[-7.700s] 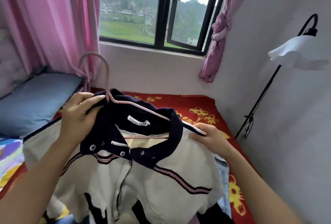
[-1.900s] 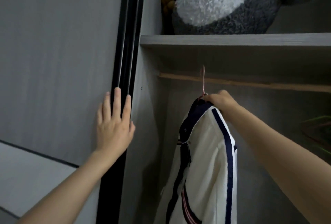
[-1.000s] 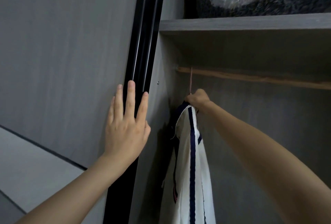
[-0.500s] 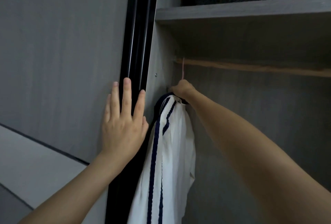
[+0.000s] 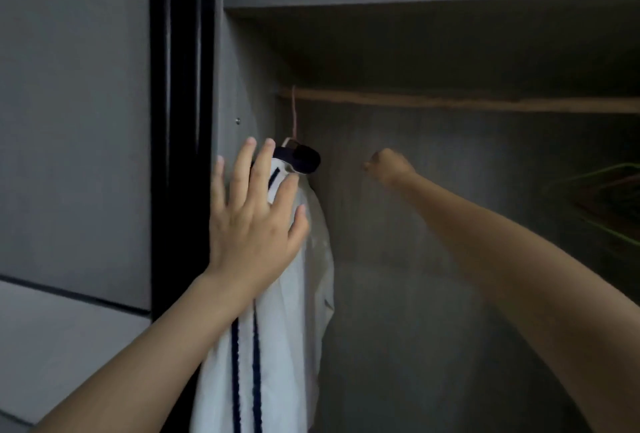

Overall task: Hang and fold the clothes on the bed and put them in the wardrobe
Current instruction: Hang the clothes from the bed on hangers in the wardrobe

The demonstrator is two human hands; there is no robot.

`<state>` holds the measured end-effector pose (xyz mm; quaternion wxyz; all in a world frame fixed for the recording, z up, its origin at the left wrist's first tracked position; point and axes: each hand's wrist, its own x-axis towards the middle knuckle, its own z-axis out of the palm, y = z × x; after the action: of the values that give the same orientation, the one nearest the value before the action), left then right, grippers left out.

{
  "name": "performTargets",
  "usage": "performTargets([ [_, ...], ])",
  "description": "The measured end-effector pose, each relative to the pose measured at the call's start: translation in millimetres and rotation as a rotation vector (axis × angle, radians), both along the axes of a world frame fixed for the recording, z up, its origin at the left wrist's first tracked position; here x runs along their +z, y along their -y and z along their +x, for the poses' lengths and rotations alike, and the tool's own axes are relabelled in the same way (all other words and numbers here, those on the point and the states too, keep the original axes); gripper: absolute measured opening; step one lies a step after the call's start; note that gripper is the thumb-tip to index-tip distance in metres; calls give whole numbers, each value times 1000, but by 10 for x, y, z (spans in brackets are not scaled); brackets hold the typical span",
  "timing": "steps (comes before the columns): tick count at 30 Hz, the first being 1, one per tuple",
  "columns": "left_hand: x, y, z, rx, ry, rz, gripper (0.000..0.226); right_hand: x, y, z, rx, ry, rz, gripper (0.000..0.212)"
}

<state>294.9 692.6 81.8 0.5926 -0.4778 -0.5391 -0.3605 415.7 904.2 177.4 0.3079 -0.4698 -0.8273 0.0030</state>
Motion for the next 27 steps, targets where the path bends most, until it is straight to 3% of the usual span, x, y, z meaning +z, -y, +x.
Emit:
performTargets([
  [6, -48, -586, 750, -189, 50, -129, 25, 72, 54, 1456, -393, 88, 271, 35],
  [11, -172, -1015, 1442, -360, 129, -299, 35, 34, 265, 2534, -617, 255, 448, 28],
  [19, -282, -1431, 2430, -542, 136, -425, 39, -204, 557, 3681, -837, 469, 372, 48],
  [24, -399, -1528, 2747, -594, 149, -480, 40, -322, 512, 3945, -833, 625, 250, 28],
  [27, -455, -1555, 2802, -593, 150, -490, 40, -341, 489, 4042, -820, 576, 275, 24],
])
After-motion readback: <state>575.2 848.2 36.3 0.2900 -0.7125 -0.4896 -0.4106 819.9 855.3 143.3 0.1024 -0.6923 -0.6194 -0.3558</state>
